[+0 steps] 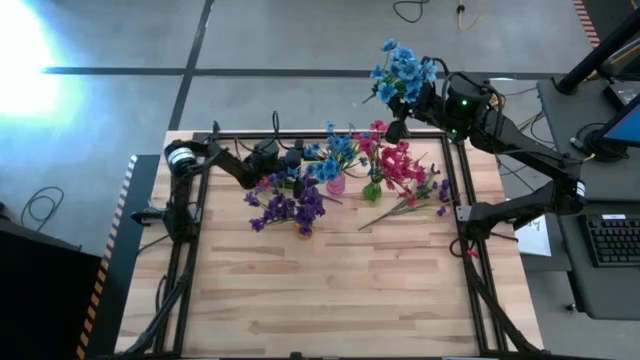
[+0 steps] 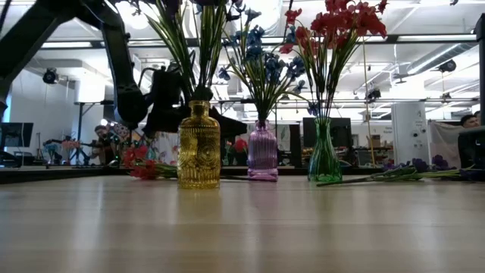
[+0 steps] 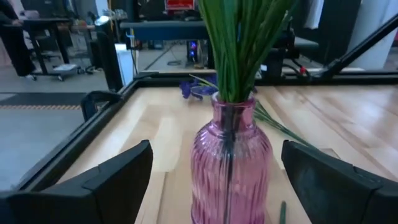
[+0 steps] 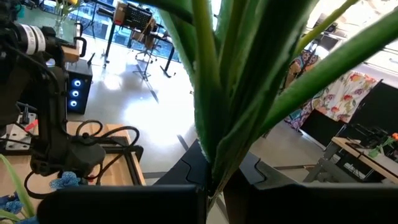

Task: Sort flowers into vase by color
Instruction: Put the blue flowers into the pink vase

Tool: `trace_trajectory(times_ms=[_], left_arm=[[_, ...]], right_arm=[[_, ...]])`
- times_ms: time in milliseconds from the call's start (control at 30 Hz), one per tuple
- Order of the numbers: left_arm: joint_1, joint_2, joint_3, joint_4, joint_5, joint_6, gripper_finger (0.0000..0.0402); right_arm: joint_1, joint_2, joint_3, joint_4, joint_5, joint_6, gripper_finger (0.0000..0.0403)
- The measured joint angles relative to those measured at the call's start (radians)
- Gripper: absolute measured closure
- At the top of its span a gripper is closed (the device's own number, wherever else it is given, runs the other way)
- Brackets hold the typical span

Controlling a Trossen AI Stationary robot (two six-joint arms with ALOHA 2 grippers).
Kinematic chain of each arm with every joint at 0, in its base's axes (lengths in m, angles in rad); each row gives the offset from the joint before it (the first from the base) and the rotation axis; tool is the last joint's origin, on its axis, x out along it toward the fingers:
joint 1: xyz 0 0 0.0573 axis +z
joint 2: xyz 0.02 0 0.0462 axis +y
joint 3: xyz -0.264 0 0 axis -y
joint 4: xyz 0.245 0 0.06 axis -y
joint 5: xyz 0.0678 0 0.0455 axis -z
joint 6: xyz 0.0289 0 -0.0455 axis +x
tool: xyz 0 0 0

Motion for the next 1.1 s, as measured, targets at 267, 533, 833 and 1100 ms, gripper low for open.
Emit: trace_trajectory(times_ms=[267,533,833,1100], left_arm=[[-0.003,0.052,0.000,0.046,0.011,-0.054,0.0061],[-0.023,0.053,0.000,0.047,0.020,-0.008,0.0061],[-0.052,0.053,0.000,0.038,-0.058,0.001,0.0061],[-0.071,0.053,0.003,0.025,-0.111,-0.018,0.0061]], right_arm=[[0.000,0.000,0.000,0.001,0.000,-0.009,0.0385],[0.000,0.000,0.000,0.010,0.000,-0.027,0.0385],[0.000,0.000,0.000,0.010,0.000,-0.028,0.0385],[0.000,0.000,0.000,0.017,0.000,-0.025,0.0385]])
